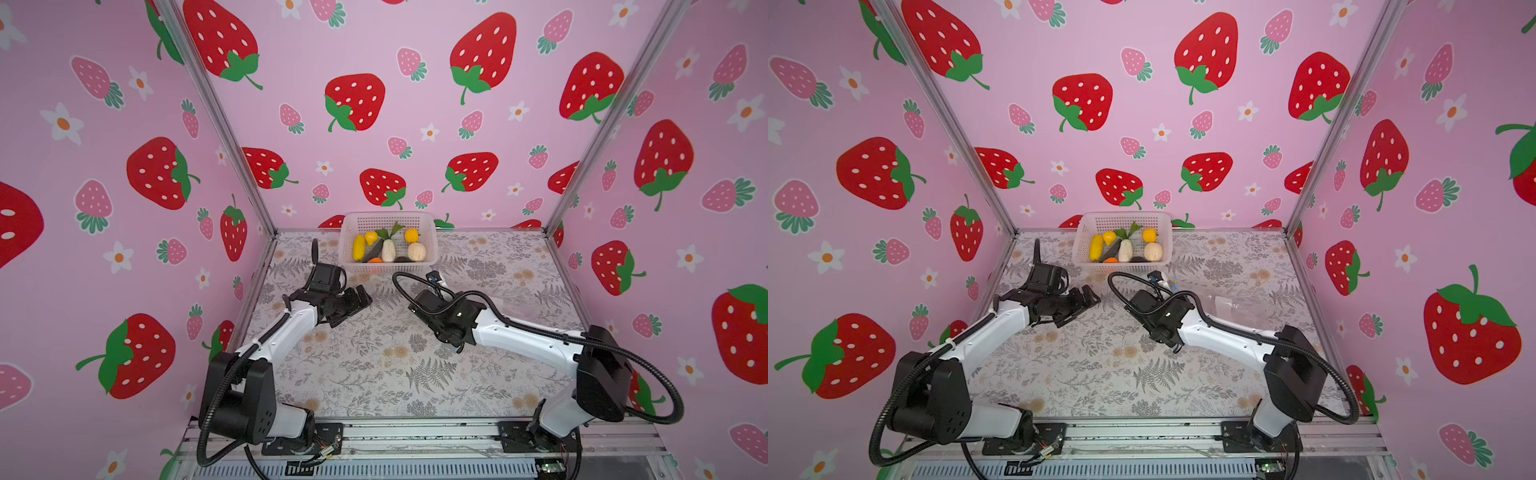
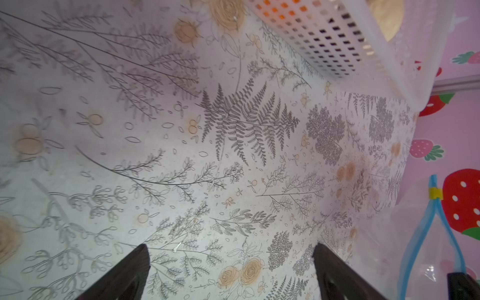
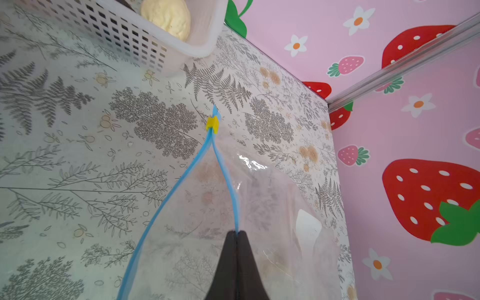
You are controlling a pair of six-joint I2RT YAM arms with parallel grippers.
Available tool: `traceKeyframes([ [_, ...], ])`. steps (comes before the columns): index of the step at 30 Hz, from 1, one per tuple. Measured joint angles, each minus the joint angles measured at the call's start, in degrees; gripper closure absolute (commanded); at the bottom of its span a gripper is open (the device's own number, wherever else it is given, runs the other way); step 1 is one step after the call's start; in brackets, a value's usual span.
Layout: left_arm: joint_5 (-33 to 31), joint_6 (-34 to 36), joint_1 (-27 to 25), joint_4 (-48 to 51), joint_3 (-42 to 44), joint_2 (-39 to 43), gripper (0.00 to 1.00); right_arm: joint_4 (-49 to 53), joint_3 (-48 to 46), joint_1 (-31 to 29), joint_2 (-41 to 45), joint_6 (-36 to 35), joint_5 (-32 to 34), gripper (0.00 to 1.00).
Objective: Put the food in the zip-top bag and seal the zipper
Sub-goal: 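Pinch the upper zipper strip with the left gripper while the right holds the lower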
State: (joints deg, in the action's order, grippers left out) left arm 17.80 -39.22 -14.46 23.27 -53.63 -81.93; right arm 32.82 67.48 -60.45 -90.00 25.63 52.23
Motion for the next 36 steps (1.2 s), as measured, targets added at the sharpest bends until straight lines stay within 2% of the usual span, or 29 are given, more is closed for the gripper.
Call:
traceKeyframes([
  [4, 1.9, -1.6, -5.7, -5.3, -0.1, -3.0, 0.03, -5.2, -2.7, 0.9, 1.3, 0.3, -3.1, 1.0],
  [8, 5.3, -4.4, -11.0, -13.9, -0.2, -6.6, 0.08, -8.1, -5.7, 2.1, 1.2, 4.2, -7.3, 1.0],
  [13, 8.9, -6.3, -17.7, -20.3, -5.2, -15.1, 0.1, -14.7, -12.1, 5.7, 3.7, 7.4, -16.2, 1.0],
  [16, 10.4, -7.0, -21.2, -22.9, -7.9, -19.0, 0.15, -18.0, -15.6, 8.8, 7.3, 8.0, -21.2, 1.0],
  [21, 12.3, -7.7, -22.5, -24.5, -10.2, -22.1, 0.28, -24.5, -19.0, 14.0, 13.2, 8.2, -29.4, 1.0],
  [26, 13.3, -8.0, -22.7, -24.8, -13.8, -24.8, 0.44, -27.2, -19.2, 15.4, 13.9, 7.5, -34.2, 1.0],
  [34, 14.4, -7.9, -22.9, -24.7, -16.6, -26.1, 0.78, -27.5, -19.1, 16.0, 14.0, 6.8, -37.7, 1.0],
  [36, 14.4, -7.8, -22.9, -24.7, -16.6, -26.1, 0.86, -26.7, -19.1, 16.0, 14.0, 6.6, -37.8, 0.94],
])
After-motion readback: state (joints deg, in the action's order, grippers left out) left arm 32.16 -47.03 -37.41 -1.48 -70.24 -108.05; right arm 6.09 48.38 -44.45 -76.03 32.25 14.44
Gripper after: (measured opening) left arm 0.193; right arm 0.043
